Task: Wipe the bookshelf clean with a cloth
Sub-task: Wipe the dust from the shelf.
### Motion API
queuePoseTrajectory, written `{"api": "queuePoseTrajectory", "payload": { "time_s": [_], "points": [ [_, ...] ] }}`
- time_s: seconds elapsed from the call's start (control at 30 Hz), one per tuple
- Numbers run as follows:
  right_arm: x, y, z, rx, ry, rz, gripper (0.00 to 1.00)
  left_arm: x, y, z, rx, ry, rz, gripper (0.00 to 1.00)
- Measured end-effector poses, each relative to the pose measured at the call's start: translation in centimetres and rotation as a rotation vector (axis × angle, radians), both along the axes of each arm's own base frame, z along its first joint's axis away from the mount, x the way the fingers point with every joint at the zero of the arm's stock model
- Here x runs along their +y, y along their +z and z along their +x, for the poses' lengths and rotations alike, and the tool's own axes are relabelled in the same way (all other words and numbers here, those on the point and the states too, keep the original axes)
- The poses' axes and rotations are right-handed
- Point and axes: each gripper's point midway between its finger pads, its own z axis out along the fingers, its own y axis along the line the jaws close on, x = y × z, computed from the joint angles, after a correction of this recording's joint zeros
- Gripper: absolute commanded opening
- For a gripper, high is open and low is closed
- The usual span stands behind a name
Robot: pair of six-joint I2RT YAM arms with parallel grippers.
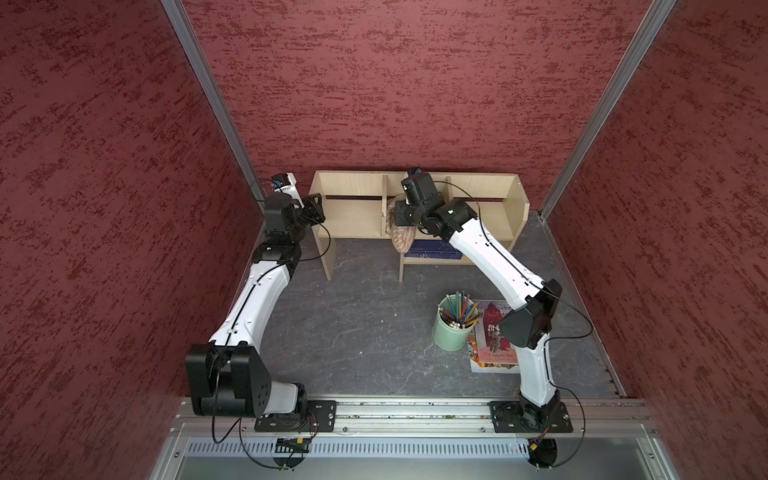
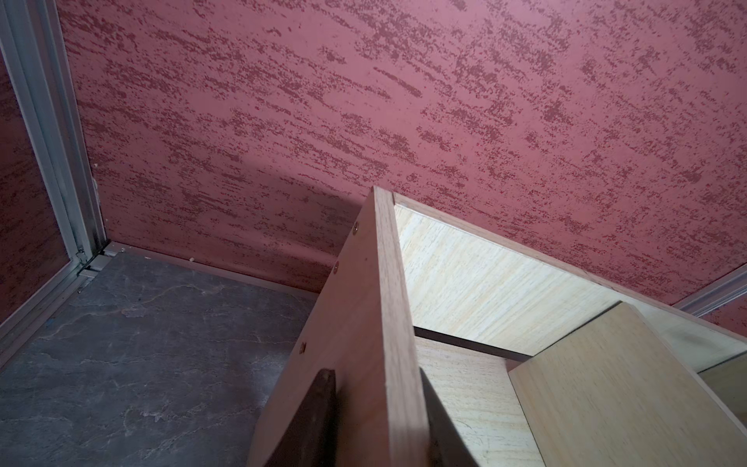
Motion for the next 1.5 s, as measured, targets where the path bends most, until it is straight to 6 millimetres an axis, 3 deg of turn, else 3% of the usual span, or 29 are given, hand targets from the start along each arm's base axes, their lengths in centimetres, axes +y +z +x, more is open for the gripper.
{"api": "queuePoseTrajectory", "payload": {
  "time_s": [0.1,0.17,0.43,0.6,0.73,1.07,1.17,1.33,1.43,1.5],
  "points": [
    [-1.2,-2.1,-1.4,0.038,0.0,-0.058,0.0,0.0,0.0,0.0,0.0,0.0,0.0,0.0],
    [-2.2,-1.9,-1.7,0.029,-0.019,-0.09,0.0,0.0,0.0,0.0,0.0,0.0,0.0,0.0],
    [-6.5,2.9,-0.7,-0.07,-0.151,-0.168,0.0,0.0,0.0,0.0,0.0,0.0,0.0,0.0],
    [-7.4,6.4,0.8,-0.148,-0.203,-0.152,0.0,0.0,0.0,0.0,0.0,0.0,0.0,0.0],
    [-6.5,7.3,1.6,-0.171,-0.193,-0.123,0.0,0.0,0.0,0.0,0.0,0.0,0.0,0.0],
    [-1.3,3.9,1.3,-0.108,-0.008,-0.031,0.0,0.0,0.0,0.0,0.0,0.0,0.0,0.01],
    [-0.1,2.4,0.7,-0.087,0.023,-0.037,0.0,0.0,0.0,0.0,0.0,0.0,0.0,0.08],
    [-0.9,-0.1,-1.3,-0.033,0.041,-0.089,0.0,0.0,0.0,0.0,-0.001,0.0,0.0,0.28],
    [-2.2,0.5,-2.9,-0.038,0.043,-0.094,0.0,0.0,0.0,-0.1,0.007,0.0,-0.013,0.44],
    [-3.3,2.2,-4.1,-0.067,0.044,-0.078,0.0,-0.3,-0.2,-0.4,0.025,-0.005,-0.037,0.53]
  ]
}}
